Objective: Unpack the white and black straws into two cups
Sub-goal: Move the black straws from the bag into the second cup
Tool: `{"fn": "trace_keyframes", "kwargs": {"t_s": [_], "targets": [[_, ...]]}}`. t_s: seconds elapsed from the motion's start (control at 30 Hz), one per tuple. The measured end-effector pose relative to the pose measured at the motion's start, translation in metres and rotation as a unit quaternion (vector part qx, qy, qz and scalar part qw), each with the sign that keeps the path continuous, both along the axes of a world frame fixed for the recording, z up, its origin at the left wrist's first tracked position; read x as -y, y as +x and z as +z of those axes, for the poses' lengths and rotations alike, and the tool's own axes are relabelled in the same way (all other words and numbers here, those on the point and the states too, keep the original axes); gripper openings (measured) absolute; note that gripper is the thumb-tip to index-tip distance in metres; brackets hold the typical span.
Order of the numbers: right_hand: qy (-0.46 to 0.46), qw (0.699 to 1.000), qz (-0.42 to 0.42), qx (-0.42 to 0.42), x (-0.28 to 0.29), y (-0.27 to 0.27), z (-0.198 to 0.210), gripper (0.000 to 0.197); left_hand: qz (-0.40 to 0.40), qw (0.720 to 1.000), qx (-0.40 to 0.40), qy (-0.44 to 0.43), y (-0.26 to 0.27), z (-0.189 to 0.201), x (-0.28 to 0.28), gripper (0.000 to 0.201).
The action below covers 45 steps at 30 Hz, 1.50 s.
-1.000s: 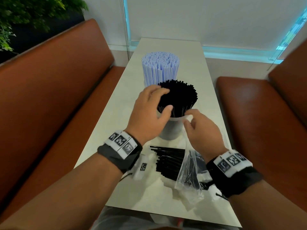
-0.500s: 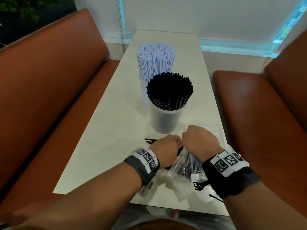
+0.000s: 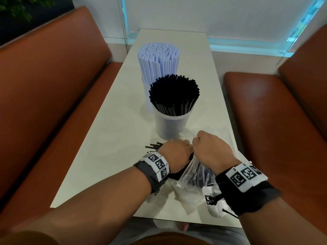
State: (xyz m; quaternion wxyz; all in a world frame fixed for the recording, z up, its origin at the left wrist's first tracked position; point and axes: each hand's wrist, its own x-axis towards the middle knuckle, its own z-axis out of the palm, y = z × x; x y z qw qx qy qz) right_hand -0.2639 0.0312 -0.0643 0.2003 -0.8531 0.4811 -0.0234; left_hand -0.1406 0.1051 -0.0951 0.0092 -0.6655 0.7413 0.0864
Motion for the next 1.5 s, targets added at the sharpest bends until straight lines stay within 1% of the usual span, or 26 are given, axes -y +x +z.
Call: {"fn": "trace_keyframes", "kwargs": {"t_s": [0.1,0.2,0.27,0.37,0.4,0.5,0.6,0.63,0.67,0.7,0.73,0.8,0.83,0.87,0.93,1.03,1.07,1.1,1.2,1.23,1.27,1.3,1.37,1.4,1.43,1.5], "targets": [[-0.015,1.000,-0.018,0.000,0.001,0.000,0.002,0.024,0.005,0.999,0.026,-0.034,0.015,0.002,-0.007,0.024],[-0.018,1.000,-0.023,-0.002,0.002,-0.001,0.003,0.027,0.029,0.998,0.028,-0.052,0.039,0.004,-0.020,0.025],[-0.015,0.999,-0.029,0.002,0.002,-0.002,0.001,0.025,0.044,0.997,0.031,-0.054,0.055,0.003,-0.032,0.026],[-0.002,0.999,-0.048,0.025,0.003,-0.004,-0.003,0.014,0.083,0.995,0.034,-0.048,0.078,-0.002,-0.051,0.031],[-0.001,0.998,-0.051,0.039,0.003,-0.005,-0.004,0.016,0.099,0.994,0.030,-0.044,0.085,-0.005,-0.058,0.031],[-0.010,0.997,-0.039,0.063,0.002,-0.007,-0.008,0.024,0.162,0.986,-0.010,-0.034,0.103,-0.013,-0.077,0.023],[0.006,0.998,-0.039,0.046,0.000,-0.006,-0.009,0.024,0.216,0.974,-0.061,-0.040,0.111,-0.018,-0.089,0.023],[0.003,0.997,-0.043,0.064,-0.001,-0.006,-0.008,0.028,0.227,0.970,-0.076,-0.049,0.111,-0.018,-0.090,0.025],[-0.011,0.992,-0.049,0.115,-0.003,-0.004,-0.006,0.035,0.234,0.966,-0.090,-0.059,0.110,-0.018,-0.091,0.029],[-0.026,0.979,-0.054,0.195,-0.007,-0.002,-0.003,0.040,0.237,0.963,-0.104,-0.069,0.108,-0.017,-0.091,0.034],[-0.036,0.953,-0.053,0.294,-0.012,0.000,0.001,0.042,0.238,0.961,-0.117,-0.078,0.106,-0.017,-0.090,0.037],[-0.021,0.886,-0.041,0.462,-0.022,0.006,0.008,0.042,0.238,0.957,-0.136,-0.097,0.098,-0.013,-0.085,0.041],[-0.001,0.858,-0.038,0.512,-0.028,0.010,0.010,0.042,0.235,0.955,-0.144,-0.109,0.092,-0.011,-0.082,0.042],[0.018,0.839,-0.041,0.542,-0.032,0.013,0.013,0.040,0.227,0.954,-0.151,-0.122,0.087,-0.007,-0.078,0.043],[0.046,0.815,-0.060,0.575,-0.037,0.018,0.017,0.034,0.189,0.960,-0.151,-0.142,0.075,0.003,-0.071,0.043],[0.082,0.785,-0.099,0.606,-0.031,0.020,0.023,0.023,0.129,0.975,-0.109,-0.147,0.059,0.015,-0.065,0.035],[0.088,0.785,-0.103,0.605,-0.028,0.019,0.023,0.023,0.119,0.977,-0.095,-0.148,0.055,0.019,-0.063,0.032],[0.094,0.795,-0.098,0.591,-0.026,0.019,0.023,0.025,0.114,0.978,-0.087,-0.154,0.051,0.022,-0.059,0.030],[0.115,0.864,-0.044,0.488,-0.028,0.024,0.019,0.025,0.104,0.975,-0.072,-0.185,0.038,0.034,-0.049,0.032],[0.123,0.872,-0.027,0.472,-0.029,0.025,0.018,0.021,0.101,0.974,-0.067,-0.194,0.034,0.037,-0.046,0.035],[0.121,0.868,-0.023,0.481,-0.030,0.024,0.018,0.015,0.098,0.972,-0.065,-0.201,0.033,0.039,-0.045,0.038],[0.111,0.852,-0.033,0.511,-0.030,0.023,0.020,0.009,0.096,0.972,-0.065,-0.206,0.033,0.040,-0.046,0.039],[0.070,0.813,-0.077,0.573,-0.026,0.017,0.024,0.012,0.097,0.971,-0.066,-0.206,0.035,0.041,-0.047,0.041],[0.066,0.813,-0.081,0.573,-0.026,0.017,0.026,0.015,0.100,0.971,-0.064,-0.209,0.035,0.041,-0.047,0.041],[0.086,0.829,-0.066,0.548,-0.027,0.019,0.028,0.019,0.100,0.969,-0.063,-0.216,0.034,0.041,-0.046,0.041],[0.170,0.873,-0.009,0.458,-0.033,0.025,0.028,0.030,0.088,0.968,-0.067,-0.226,0.024,0.041,-0.042,0.042]]}}
